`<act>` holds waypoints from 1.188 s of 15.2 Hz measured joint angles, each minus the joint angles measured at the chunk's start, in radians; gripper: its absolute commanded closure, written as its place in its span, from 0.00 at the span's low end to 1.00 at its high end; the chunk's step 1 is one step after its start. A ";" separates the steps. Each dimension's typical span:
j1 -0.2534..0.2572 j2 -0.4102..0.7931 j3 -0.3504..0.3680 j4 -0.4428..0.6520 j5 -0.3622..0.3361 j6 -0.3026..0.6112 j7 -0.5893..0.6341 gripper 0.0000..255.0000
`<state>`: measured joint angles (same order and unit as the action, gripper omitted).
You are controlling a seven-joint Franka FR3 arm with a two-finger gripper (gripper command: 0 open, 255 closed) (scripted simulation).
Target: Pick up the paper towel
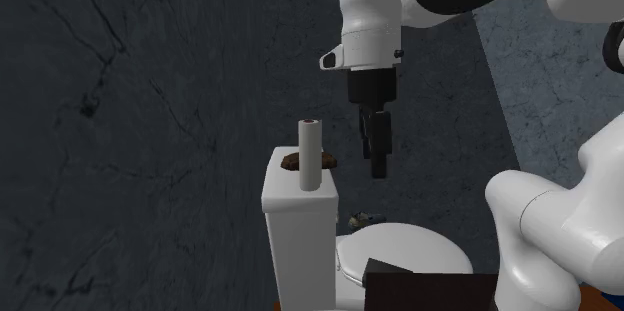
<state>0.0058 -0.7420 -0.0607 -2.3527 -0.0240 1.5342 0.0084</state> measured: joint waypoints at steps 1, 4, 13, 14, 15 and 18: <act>0.000 0.000 0.000 0.000 0.000 0.000 0.000 0.00; -0.016 0.025 -0.046 0.018 -0.030 0.013 -0.050 0.00; -0.060 0.198 -0.233 0.190 -0.112 0.047 -0.267 0.00; -0.062 0.218 -0.252 0.207 -0.116 0.054 -0.290 0.00; -0.064 0.246 -0.273 0.231 -0.118 0.063 -0.314 0.00; -0.070 0.316 -0.331 0.299 -0.117 0.074 -0.386 0.00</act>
<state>-0.0644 -0.4257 -0.3921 -2.0533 -0.1413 1.6086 -0.3778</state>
